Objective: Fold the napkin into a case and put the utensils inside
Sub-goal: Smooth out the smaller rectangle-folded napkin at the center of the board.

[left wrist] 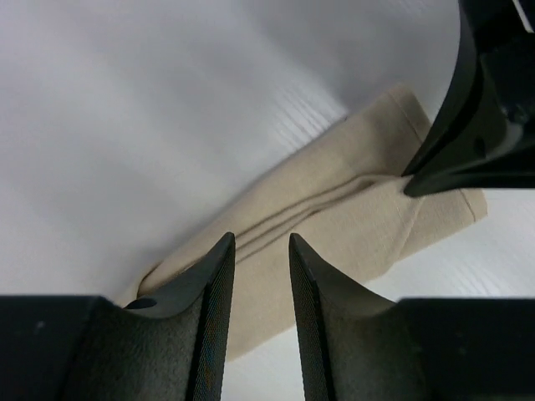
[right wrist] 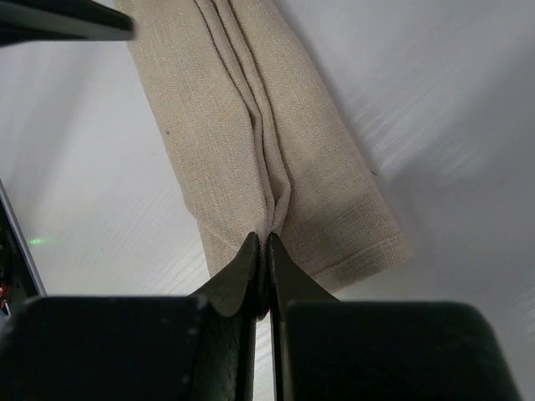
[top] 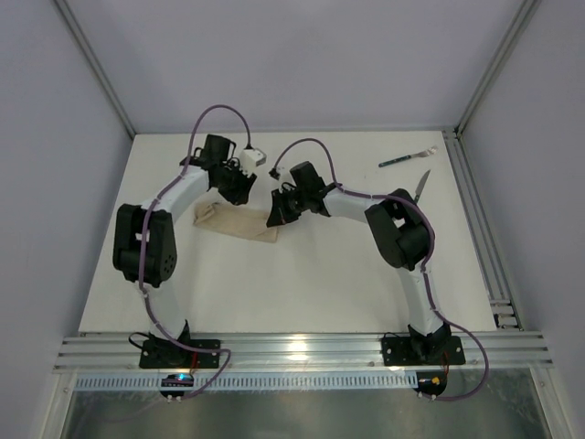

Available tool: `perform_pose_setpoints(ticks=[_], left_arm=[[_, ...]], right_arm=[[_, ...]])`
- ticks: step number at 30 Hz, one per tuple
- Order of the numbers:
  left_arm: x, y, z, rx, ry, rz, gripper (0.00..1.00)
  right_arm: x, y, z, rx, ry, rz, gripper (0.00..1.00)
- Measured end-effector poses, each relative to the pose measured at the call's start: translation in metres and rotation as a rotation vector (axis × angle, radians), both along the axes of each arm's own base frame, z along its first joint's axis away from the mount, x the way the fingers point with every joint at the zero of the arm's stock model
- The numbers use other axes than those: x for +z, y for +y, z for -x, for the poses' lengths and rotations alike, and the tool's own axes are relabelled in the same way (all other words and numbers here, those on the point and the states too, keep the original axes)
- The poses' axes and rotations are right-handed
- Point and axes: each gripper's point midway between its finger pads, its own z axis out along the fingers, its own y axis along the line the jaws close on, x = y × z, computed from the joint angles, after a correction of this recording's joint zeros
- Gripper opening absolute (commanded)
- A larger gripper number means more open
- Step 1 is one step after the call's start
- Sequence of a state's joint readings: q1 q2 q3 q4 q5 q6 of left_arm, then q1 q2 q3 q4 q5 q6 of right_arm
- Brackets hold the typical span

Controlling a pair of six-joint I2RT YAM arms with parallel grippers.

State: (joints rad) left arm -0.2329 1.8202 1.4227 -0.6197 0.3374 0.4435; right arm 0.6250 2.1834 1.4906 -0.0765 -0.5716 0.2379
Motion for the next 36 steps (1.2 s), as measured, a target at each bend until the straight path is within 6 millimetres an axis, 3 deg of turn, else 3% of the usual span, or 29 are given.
perform_pose_setpoints(ticks=[2, 5, 8, 20, 25, 36], left_arm=[[-0.014, -0.011, -0.009, -0.018, 0.018, 0.002, 0.36], [-0.05, -0.021, -0.006, -0.033, 0.096, -0.004, 0.39], [-0.064, -0.023, -0.006, -0.04, 0.117, -0.014, 0.41], [-0.074, -0.019, -0.006, -0.04, 0.117, -0.052, 0.39], [-0.078, -0.016, -0.006, -0.044, 0.107, -0.082, 0.19], [-0.079, -0.014, -0.007, -0.078, 0.068, -0.103, 0.13]], right_arm=[[0.0, 0.0, 0.0, 0.0, 0.0, -0.001, 0.04], [0.001, 0.001, 0.0, -0.003, 0.006, -0.007, 0.04], [-0.008, -0.001, 0.005, -0.009, 0.047, 0.005, 0.04], [-0.006, 0.001, -0.002, -0.048, 0.04, -0.032, 0.04], [-0.008, 0.002, -0.006, -0.085, 0.031, -0.056, 0.04], [0.004, 0.006, -0.025, -0.18, -0.009, -0.092, 0.04]])
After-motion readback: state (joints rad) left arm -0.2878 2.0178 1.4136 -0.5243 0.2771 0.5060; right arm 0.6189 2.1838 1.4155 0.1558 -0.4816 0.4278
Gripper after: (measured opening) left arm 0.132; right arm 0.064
